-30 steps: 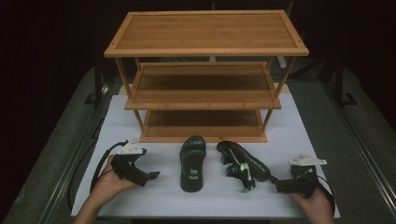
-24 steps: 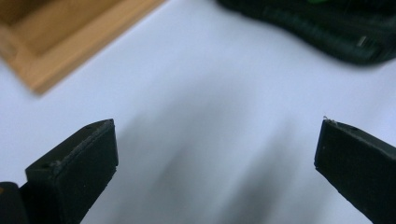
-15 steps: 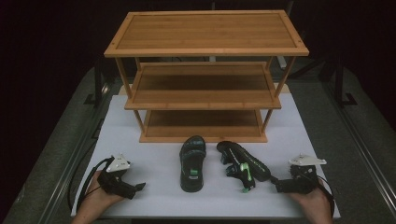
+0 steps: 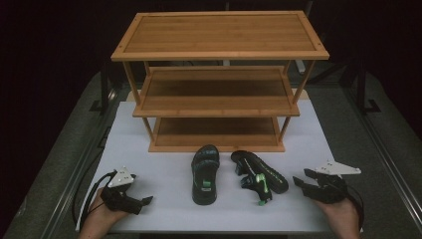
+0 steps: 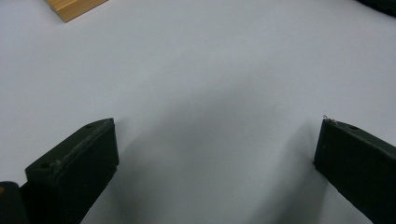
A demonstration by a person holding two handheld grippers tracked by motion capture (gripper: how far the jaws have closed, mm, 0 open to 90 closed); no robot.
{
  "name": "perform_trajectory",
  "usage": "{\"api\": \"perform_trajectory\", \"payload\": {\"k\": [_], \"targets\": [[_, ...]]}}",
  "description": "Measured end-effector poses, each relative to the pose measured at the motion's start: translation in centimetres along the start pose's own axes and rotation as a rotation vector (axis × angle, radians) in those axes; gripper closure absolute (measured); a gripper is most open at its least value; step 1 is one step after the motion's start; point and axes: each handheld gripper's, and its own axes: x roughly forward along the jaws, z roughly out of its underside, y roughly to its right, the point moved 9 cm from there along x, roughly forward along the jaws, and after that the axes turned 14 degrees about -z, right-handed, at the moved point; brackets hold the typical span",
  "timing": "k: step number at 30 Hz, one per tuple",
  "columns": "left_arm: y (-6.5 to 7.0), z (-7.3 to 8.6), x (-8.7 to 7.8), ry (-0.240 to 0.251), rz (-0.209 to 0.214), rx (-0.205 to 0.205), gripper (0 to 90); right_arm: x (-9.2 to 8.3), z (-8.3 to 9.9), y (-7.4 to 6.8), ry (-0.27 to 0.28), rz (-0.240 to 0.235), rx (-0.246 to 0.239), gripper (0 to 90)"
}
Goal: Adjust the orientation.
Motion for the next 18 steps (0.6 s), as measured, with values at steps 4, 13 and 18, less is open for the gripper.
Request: {"api": "perform_trajectory", "payload": {"k": [4, 13, 18], "targets": [[0.0, 0.0, 0.0, 0.000, 0.000, 0.000, 0.0, -0.3, -1.1, -0.9, 0.006, -0.064, 0.008, 74.7], [0.0, 0.0, 0.0, 0.001, 0.001, 0.000, 0.0, -0.5, -4.7, -4.0, 0.027, -0.206, -0.063, 89.5], [0.0, 0.0, 0.0, 0.001, 0.002, -0.004, 0.0, 0.5, -6.2, -5.3, 0.019, -0.258, -0.099, 89.5]]}}
